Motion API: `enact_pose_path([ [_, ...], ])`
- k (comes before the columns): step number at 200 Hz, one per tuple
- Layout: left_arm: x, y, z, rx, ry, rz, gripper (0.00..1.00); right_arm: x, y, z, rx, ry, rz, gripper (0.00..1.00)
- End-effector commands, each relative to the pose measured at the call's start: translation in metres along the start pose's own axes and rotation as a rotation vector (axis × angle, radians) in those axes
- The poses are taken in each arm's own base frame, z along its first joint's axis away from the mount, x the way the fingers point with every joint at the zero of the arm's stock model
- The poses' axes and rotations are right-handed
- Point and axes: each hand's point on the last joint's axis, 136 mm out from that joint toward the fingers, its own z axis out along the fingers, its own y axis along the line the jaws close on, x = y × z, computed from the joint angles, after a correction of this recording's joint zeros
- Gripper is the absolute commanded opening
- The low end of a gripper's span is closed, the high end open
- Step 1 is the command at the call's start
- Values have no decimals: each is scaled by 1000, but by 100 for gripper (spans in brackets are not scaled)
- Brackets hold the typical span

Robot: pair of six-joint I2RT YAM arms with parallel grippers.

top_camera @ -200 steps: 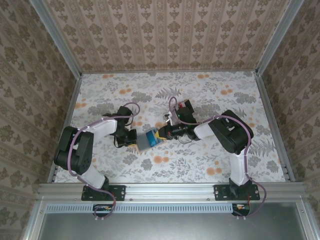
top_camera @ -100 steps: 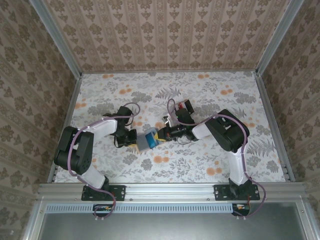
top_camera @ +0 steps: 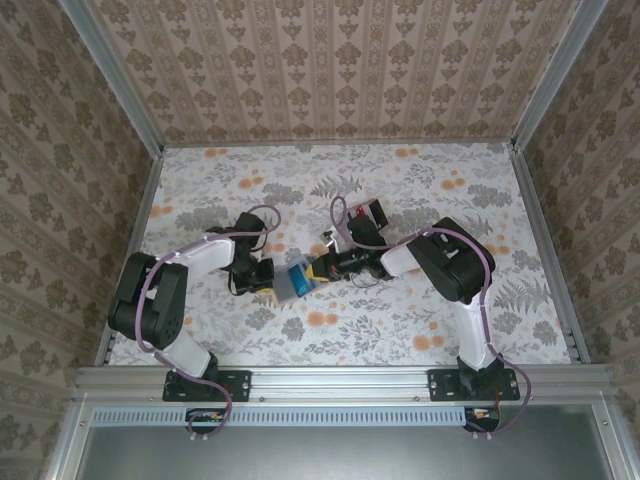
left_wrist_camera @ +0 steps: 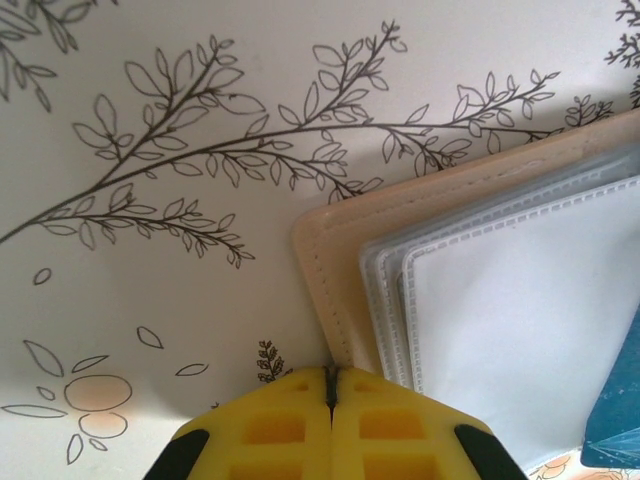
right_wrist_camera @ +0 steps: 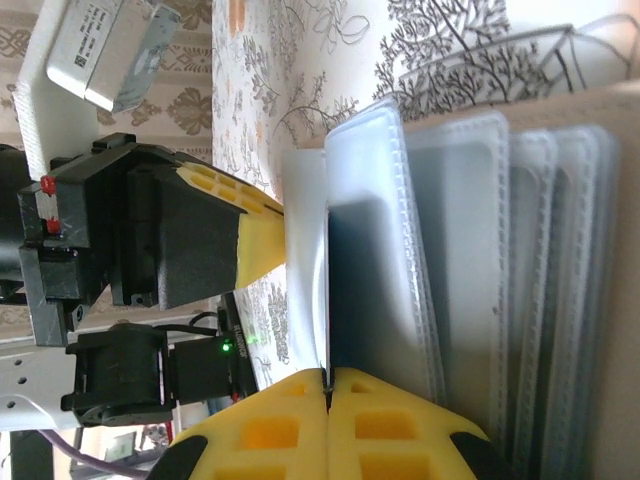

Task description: Put the credit cards into the card holder

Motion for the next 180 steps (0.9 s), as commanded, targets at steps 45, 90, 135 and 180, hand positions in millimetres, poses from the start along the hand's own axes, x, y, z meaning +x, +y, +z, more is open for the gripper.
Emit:
enact_pose_path([
  [45, -5, 26, 41, -125, -20, 29, 0, -11, -8, 3, 24, 89, -65, 0],
  [90, -4, 27, 43, -126, -16, 27, 0, -11, -11, 5, 45, 110, -88, 0],
  [135, -5, 27, 44, -125, -14, 25, 0, -6, -19, 4, 93, 112, -112, 0],
  [180, -4, 28, 43, -127, -14, 22, 0, -13, -17, 6, 115, 79, -158, 0],
])
